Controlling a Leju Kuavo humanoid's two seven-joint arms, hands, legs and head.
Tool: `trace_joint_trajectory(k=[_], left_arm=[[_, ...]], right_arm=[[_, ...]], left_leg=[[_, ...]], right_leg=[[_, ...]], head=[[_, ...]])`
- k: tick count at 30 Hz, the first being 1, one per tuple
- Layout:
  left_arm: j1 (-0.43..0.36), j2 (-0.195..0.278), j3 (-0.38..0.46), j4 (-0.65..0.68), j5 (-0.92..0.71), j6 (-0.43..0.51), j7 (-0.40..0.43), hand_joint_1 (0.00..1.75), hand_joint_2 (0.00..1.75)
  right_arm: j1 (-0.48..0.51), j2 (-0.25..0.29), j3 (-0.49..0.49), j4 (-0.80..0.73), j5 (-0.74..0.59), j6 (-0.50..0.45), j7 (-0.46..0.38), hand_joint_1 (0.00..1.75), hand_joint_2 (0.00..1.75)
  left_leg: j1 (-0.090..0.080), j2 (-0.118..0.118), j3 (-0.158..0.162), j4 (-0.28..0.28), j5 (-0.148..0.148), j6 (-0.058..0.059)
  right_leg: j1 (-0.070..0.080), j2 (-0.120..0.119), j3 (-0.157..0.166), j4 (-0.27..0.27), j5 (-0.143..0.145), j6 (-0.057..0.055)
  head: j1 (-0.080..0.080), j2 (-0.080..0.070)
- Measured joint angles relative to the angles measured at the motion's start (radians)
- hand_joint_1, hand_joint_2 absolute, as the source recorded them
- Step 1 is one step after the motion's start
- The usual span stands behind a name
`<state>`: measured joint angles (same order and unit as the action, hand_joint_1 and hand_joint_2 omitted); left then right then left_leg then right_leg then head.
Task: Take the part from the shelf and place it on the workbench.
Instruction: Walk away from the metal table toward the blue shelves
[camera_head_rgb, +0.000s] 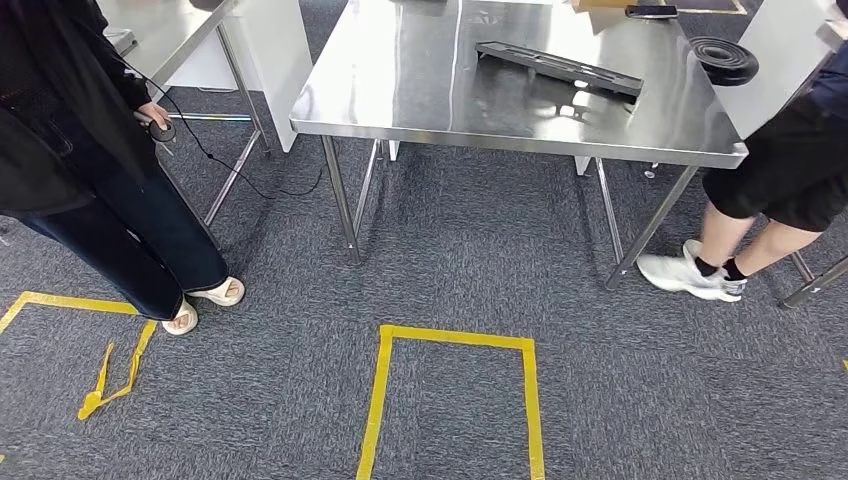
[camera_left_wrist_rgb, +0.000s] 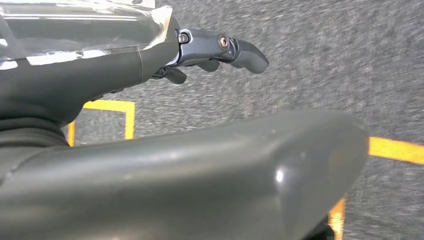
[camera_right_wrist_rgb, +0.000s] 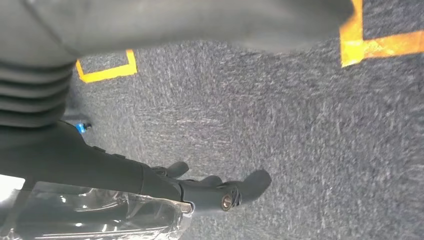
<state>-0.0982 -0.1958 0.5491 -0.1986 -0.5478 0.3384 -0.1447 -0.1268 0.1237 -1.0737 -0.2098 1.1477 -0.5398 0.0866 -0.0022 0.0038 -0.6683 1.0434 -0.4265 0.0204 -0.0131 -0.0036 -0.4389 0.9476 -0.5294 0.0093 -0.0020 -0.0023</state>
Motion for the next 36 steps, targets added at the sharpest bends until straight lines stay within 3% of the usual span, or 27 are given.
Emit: trace_joint_trajectory(k=[2, 3, 4, 5, 6, 7, 8, 10, 11, 13, 14, 16, 18, 19, 20, 21, 23, 25, 26, 28, 29, 30, 32, 33, 34, 35, 36], left_arm=[[0.001, 0.001, 0.000, 0.000, 0.000, 0.000, 0.000, 0.00, 0.00], [0.001, 0.001, 0.000, 0.000, 0.000, 0.000, 0.000, 0.00, 0.00], [0.001, 0.001, 0.000, 0.000, 0.000, 0.000, 0.000, 0.00, 0.00], [0.001, 0.001, 0.000, 0.000, 0.000, 0.000, 0.000, 0.00, 0.00], [0.001, 0.001, 0.000, 0.000, 0.001, 0.000, 0.000, 0.00, 0.00], [0.001, 0.001, 0.001, 0.000, 0.001, 0.001, 0.000, 0.00, 0.00], [0.000, 0.001, 0.001, 0.000, 0.001, 0.001, 0.000, 0.00, 0.00], [-0.002, 0.001, 0.001, 0.000, 0.001, 0.001, 0.000, 0.00, 0.00], [-0.003, 0.001, 0.001, 0.000, 0.001, 0.001, 0.000, 0.00, 0.00], [-0.002, 0.001, 0.001, 0.000, 0.001, 0.002, -0.001, 0.00, 0.00], [-0.001, 0.001, 0.001, 0.001, 0.002, 0.003, -0.001, 0.00, 0.00], [-0.001, 0.001, 0.001, 0.001, 0.002, 0.004, -0.001, 0.00, 0.00], [-0.001, 0.001, 0.002, 0.001, 0.002, 0.005, -0.001, 0.00, 0.00], [-0.001, 0.001, 0.002, 0.001, 0.001, 0.005, -0.002, 0.00, 0.00], [-0.001, 0.001, 0.002, 0.001, 0.001, 0.005, -0.002, 0.00, 0.00], [-0.001, 0.000, 0.002, 0.001, 0.000, 0.005, -0.002, 0.00, 0.00], [-0.001, -0.001, 0.003, 0.001, -0.002, 0.005, -0.002, 0.00, 0.00], [-0.002, -0.001, 0.003, 0.001, -0.004, 0.005, -0.002, 0.00, 0.00], [-0.002, -0.001, 0.003, 0.001, -0.005, 0.005, -0.002, 0.00, 0.00], [0.000, -0.001, 0.003, 0.002, -0.005, 0.005, -0.002, 0.00, 0.00], [0.000, -0.001, 0.003, 0.002, -0.005, 0.005, -0.002, 0.00, 0.00], [0.001, -0.001, 0.003, 0.003, -0.005, 0.005, -0.002, 0.00, 0.00], [0.002, -0.001, 0.003, 0.003, -0.005, 0.005, -0.001, 0.00, 0.00], [0.002, 0.000, 0.003, 0.003, -0.006, 0.005, -0.001, 0.00, 0.00], [0.002, 0.000, 0.003, 0.003, -0.006, 0.005, -0.001, 0.00, 0.00], [0.002, 0.000, 0.003, 0.003, -0.006, 0.005, -0.001, 0.00, 0.00], [0.002, 0.000, 0.003, 0.003, -0.006, 0.005, -0.001, 0.00, 0.00]], right_arm=[[-0.001, -0.001, 0.000, 0.000, 0.000, 0.000, 0.000, 0.00, 0.00], [-0.001, -0.001, 0.000, 0.000, 0.000, 0.000, 0.000, 0.00, 0.00], [-0.001, -0.001, 0.000, 0.000, 0.001, 0.000, 0.000, 0.00, 0.00], [-0.001, -0.001, 0.000, 0.000, 0.001, 0.000, 0.000, 0.00, 0.00], [-0.001, -0.001, 0.000, 0.000, 0.001, 0.000, 0.000, 0.00, 0.00], [-0.001, -0.001, 0.000, 0.000, 0.002, 0.000, 0.000, 0.00, 0.00], [-0.001, -0.001, 0.000, 0.000, 0.002, 0.000, -0.001, 0.00, 0.00], [-0.002, -0.001, 0.000, 0.000, 0.002, 0.000, -0.001, 0.00, 0.00], [-0.004, -0.001, 0.000, 0.000, 0.002, 0.000, -0.001, 0.00, 0.00], [-0.005, -0.001, 0.000, 0.000, 0.002, 0.000, -0.001, 0.00, 0.00], [-0.004, -0.002, 0.000, 0.000, 0.001, 0.000, -0.001, 0.00, 0.00], [-0.003, -0.002, 0.000, 0.000, -0.001, 0.000, -0.001, 0.00, 0.00], [-0.003, -0.002, 0.000, 0.000, -0.004, 0.000, -0.003, 0.00, 0.00], [-0.002, -0.002, 0.000, 0.000, -0.006, 0.000, -0.005, 0.00, 0.00], [-0.002, -0.003, 0.000, 0.000, -0.007, 0.000, -0.006, 0.00, 0.00], [-0.001, -0.004, 0.000, 0.000, -0.008, 0.000, -0.008, 0.00, 0.00], [-0.001, -0.006, 0.000, 0.000, -0.010, 0.000, -0.011, 0.00, 0.00], [-0.002, -0.007, 0.000, 0.000, -0.010, 0.000, -0.014, 0.00, 0.00], [-0.002, -0.007, 0.000, 0.000, -0.011, 0.000, -0.015, 0.00, 0.00], [0.000, -0.007, -0.001, 0.000, -0.012, 0.000, -0.015, 0.00, 0.00], [0.001, -0.006, -0.001, 0.000, -0.013, 0.000, -0.015, 0.00, 0.00], [0.001, -0.006, -0.001, 0.000, -0.013, 0.000, -0.015, 0.00, 0.00], [0.001, -0.007, -0.001, 0.000, -0.013, 0.000, -0.015, 0.00, 0.00], [0.001, -0.007, -0.001, 0.000, -0.013, 0.000, -0.015, 0.00, 0.00], [0.001, -0.007, -0.001, 0.000, -0.013, 0.000, -0.015, 0.00, 0.00], [0.001, -0.007, -0.001, 0.000, -0.013, 0.000, -0.015, 0.00, 0.00], [0.001, -0.007, -0.001, 0.000, -0.013, 0.000, -0.015, 0.00, 0.00]], left_leg=[[0.005, -0.003, -0.026, 0.117, -0.113, -0.009], [0.007, -0.004, -0.036, 0.182, -0.148, -0.012], [0.009, -0.004, -0.036, 0.230, -0.157, -0.015], [0.011, -0.004, -0.023, 0.248, -0.142, -0.017], [0.014, -0.003, 0.007, 0.229, -0.115, -0.018], [0.017, -0.004, 0.055, 0.174, -0.089, -0.018], [0.018, -0.005, 0.111, 0.101, -0.082, -0.017], [0.015, -0.010, 0.190, -0.020, -0.098, -0.014], [0.011, -0.012, 0.202, -0.047, -0.109, -0.010], [0.007, -0.009, 0.189, -0.059, -0.100, 0.006], [0.006, -0.007, 0.178, -0.062, -0.090, 0.018], [0.007, -0.001, 0.151, -0.067, -0.064, 0.038], [0.006, 0.002, 0.122, -0.066, -0.039, 0.043], [0.005, 0.004, 0.108, -0.065, -0.027, 0.043], [0.005, 0.005, 0.093, -0.064, -0.015, 0.041], [0.005, 0.006, 0.080, -0.063, -0.004, 0.038], [0.005, 0.006, 0.057, -0.061, 0.017, 0.030], [0.002, 0.006, 0.042, -0.058, 0.036, 0.018], [0.000, 0.006, 0.038, -0.057, 0.045, 0.012], [0.001, 0.006, 0.033, -0.058, 0.061, 0.002], [0.004, 0.005, 0.027, -0.050, 0.049, -0.004], [0.006, 0.003, 0.018, -0.026, 0.018, -0.009], [0.011, -0.001, -0.013, 0.082, -0.090, -0.018], [0.012, -0.002, -0.027, 0.152, -0.135, -0.021], [0.013, -0.003, -0.034, 0.211, -0.159, -0.024], [0.013, -0.003, -0.029, 0.242, -0.158, -0.025], [0.013, -0.003, -0.005, 0.233, -0.138, -0.024]], right_leg=[[0.001, -0.002, -0.025, 0.002, 0.023, -0.012], [0.002, -0.004, -0.039, 0.004, 0.035, -0.012], [0.002, -0.005, -0.054, 0.006, 0.046, -0.011], [0.003, -0.006, -0.070, 0.011, 0.056, -0.008], [0.002, -0.006, -0.085, 0.017, 0.065, -0.004], [0.001, -0.006, -0.100, 0.025, 0.072, 0.001], [0.001, -0.005, -0.114, 0.033, 0.077, 0.007], [0.002, -0.006, -0.132, 0.046, 0.087, 0.022], [0.003, -0.007, -0.138, 0.049, 0.094, 0.030], [0.001, -0.007, -0.149, 0.052, 0.105, 0.044], [0.000, -0.006, -0.160, 0.063, 0.095, 0.045], [-0.002, -0.003, -0.194, 0.138, 0.028, 0.034], [-0.001, -0.001, -0.231, 0.270, -0.054, 0.027], [-0.002, 0.000, -0.237, 0.322, -0.073, 0.032], [-0.002, 0.000, -0.226, 0.342, -0.072, 0.042], [-0.004, 0.000, -0.197, 0.321, -0.055, 0.054], [-0.008, 0.000, -0.089, 0.184, -0.019, 0.071], [-0.005, 0.003, 0.004, 0.041, -0.015, 0.064], [-0.002, 0.004, 0.022, 0.007, -0.019, 0.057], [-0.002, 0.004, 0.010, 0.003, -0.014, 0.040], [-0.005, 0.003, 0.001, 0.005, -0.006, 0.029], [-0.008, 0.001, -0.010, 0.006, 0.004, 0.016], [-0.008, -0.003, -0.034, 0.007, 0.027, -0.003], [-0.006, -0.004, -0.046, 0.008, 0.038, -0.007], [-0.004, -0.005, -0.058, 0.010, 0.049, -0.007], [-0.002, -0.006, -0.071, 0.013, 0.059, -0.006], [-0.001, -0.006, -0.084, 0.018, 0.067, -0.003]], head=[[-0.003, 0.000], [-0.004, 0.000], [-0.004, 0.000], [-0.005, 0.000], [-0.005, 0.000], [-0.005, 0.000], [-0.005, 0.000], [-0.004, 0.000], [-0.003, 0.000], [-0.003, 0.000], [-0.003, 0.000], [-0.001, 0.000], [0.002, 0.000], [0.002, 0.000], [0.002, 0.000], [0.003, 0.000], [0.003, 0.000], [0.002, 0.000], [0.000, 0.000], [-0.002, 0.000], [-0.003, 0.000], [-0.005, 0.000], [-0.008, 0.000], [-0.009, 0.000], [-0.010, 0.000], [-0.010, 0.000], [-0.010, 0.000]])
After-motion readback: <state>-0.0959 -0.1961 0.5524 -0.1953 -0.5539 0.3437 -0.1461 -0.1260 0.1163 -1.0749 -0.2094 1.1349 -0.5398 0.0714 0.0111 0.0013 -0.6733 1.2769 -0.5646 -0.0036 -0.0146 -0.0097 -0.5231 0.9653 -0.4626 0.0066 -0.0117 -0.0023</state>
